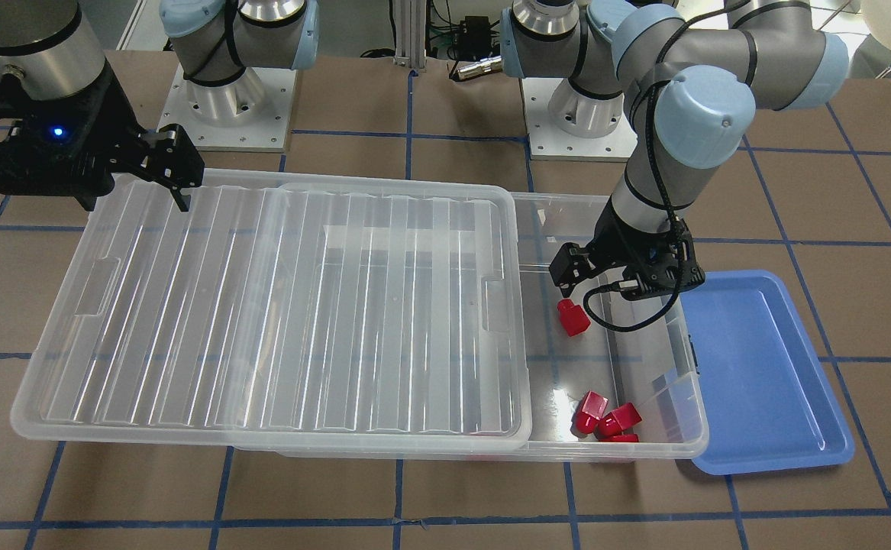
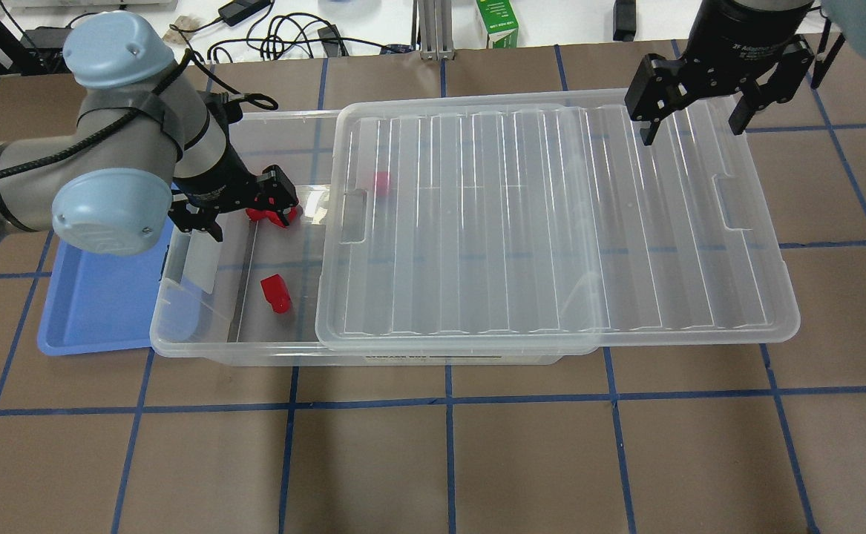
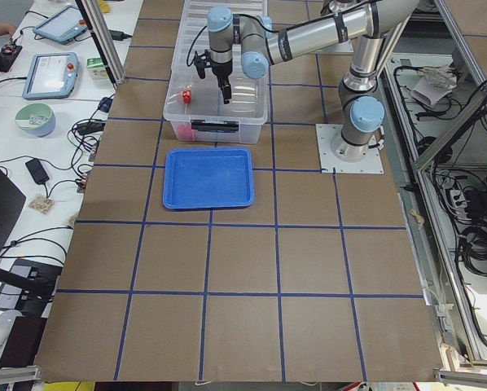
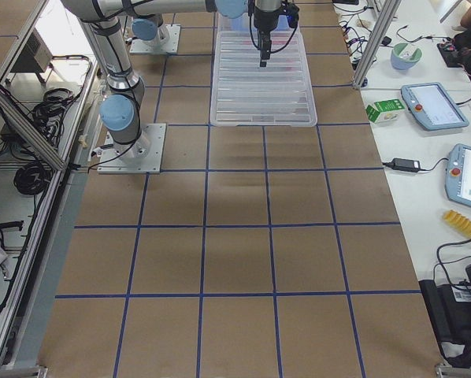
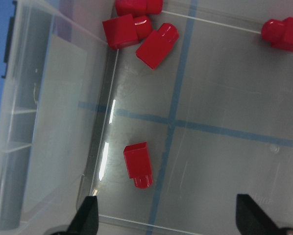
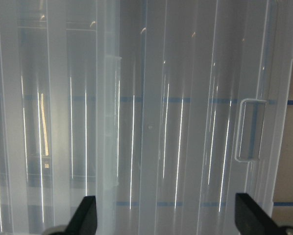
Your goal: Place red block in blue tray from box
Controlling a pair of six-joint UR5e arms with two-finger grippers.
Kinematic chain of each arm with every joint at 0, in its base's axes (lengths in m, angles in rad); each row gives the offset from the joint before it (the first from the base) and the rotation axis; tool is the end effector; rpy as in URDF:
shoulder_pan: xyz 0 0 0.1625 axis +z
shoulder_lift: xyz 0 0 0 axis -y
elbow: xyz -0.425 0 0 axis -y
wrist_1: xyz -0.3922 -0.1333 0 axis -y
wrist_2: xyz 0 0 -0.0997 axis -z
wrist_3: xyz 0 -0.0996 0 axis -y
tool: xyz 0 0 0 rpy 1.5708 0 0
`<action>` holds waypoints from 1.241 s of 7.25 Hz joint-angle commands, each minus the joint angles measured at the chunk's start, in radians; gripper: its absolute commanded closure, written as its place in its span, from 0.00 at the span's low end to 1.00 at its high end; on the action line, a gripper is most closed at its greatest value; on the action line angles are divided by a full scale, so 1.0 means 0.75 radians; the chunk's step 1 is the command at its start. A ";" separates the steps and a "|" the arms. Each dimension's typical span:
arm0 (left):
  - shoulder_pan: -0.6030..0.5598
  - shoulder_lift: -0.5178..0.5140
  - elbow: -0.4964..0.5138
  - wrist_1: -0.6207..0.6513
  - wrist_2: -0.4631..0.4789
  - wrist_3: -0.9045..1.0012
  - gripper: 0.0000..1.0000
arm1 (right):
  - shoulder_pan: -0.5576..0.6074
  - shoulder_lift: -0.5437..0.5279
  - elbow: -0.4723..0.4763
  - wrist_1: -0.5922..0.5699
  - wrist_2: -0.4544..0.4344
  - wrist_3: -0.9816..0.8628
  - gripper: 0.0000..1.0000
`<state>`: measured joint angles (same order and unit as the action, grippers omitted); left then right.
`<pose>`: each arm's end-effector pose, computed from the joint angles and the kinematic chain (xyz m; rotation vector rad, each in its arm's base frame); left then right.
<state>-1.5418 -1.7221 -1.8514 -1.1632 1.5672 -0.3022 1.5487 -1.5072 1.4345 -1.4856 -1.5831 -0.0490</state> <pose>-0.1186 -0.5211 0.3165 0.5179 -3.0981 -0.0386 0.1206 -0.5194 0.5143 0.0422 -3.1294 -0.0202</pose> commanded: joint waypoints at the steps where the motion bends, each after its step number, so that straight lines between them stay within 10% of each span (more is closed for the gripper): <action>1: -0.004 -0.064 -0.043 0.019 0.003 -0.082 0.00 | 0.001 -0.003 -0.002 0.005 0.016 0.012 0.00; 9: 0.008 -0.226 -0.156 0.250 0.015 0.006 0.00 | 0.001 -0.007 0.010 0.011 0.016 -0.012 0.00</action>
<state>-1.5365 -1.8813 -1.9669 -1.0023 1.5771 -0.3089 1.5493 -1.5137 1.4414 -1.4772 -1.5712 -0.0574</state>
